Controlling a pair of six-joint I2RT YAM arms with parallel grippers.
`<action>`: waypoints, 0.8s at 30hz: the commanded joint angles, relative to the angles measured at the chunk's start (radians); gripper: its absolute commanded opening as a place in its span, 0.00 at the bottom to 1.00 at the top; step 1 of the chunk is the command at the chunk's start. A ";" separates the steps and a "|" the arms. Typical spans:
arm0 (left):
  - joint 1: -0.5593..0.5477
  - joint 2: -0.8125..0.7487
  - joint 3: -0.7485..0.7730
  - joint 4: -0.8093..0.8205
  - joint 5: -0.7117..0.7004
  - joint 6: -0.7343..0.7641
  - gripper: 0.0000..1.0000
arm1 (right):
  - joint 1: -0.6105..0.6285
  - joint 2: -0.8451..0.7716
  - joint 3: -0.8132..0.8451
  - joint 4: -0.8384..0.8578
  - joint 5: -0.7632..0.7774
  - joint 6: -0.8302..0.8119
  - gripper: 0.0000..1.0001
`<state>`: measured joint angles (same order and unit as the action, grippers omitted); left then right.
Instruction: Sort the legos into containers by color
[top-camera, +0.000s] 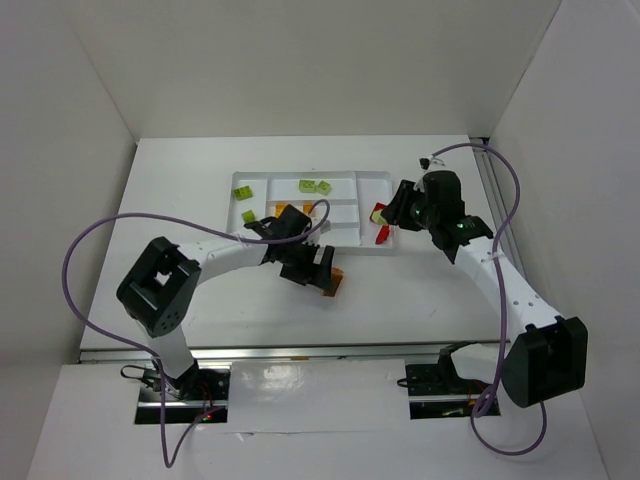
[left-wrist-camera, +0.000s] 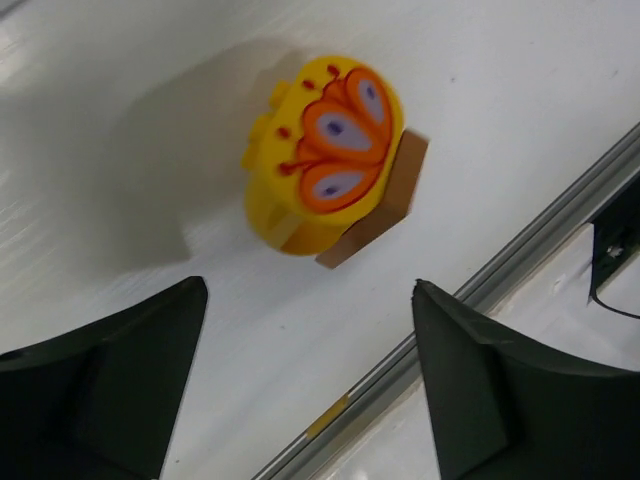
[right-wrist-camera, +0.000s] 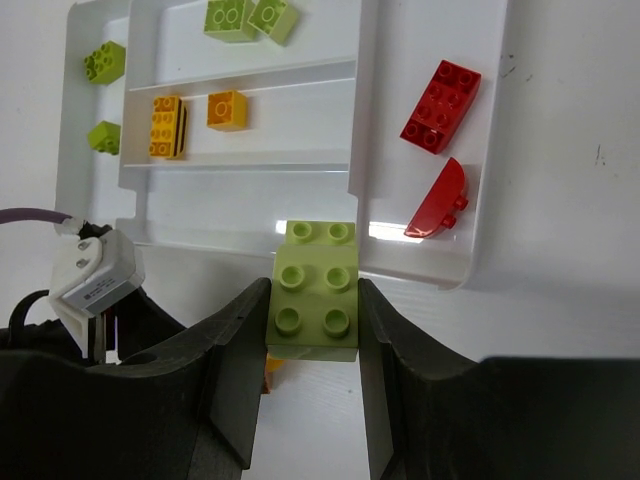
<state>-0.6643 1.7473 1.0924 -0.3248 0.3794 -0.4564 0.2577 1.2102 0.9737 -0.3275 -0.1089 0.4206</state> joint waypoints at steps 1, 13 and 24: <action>-0.001 -0.051 0.063 -0.068 -0.049 0.024 0.97 | 0.006 -0.015 0.008 0.008 0.011 -0.016 0.09; 0.095 -0.321 0.164 0.042 0.287 0.085 0.97 | 0.006 -0.087 -0.004 0.096 -0.230 -0.057 0.09; 0.230 -0.266 0.033 0.603 0.737 -0.102 0.98 | 0.006 -0.090 0.008 0.303 -0.696 0.010 0.09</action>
<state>-0.4656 1.4681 1.1095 0.0753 0.9356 -0.5102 0.2577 1.1355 0.9718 -0.1493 -0.6422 0.4046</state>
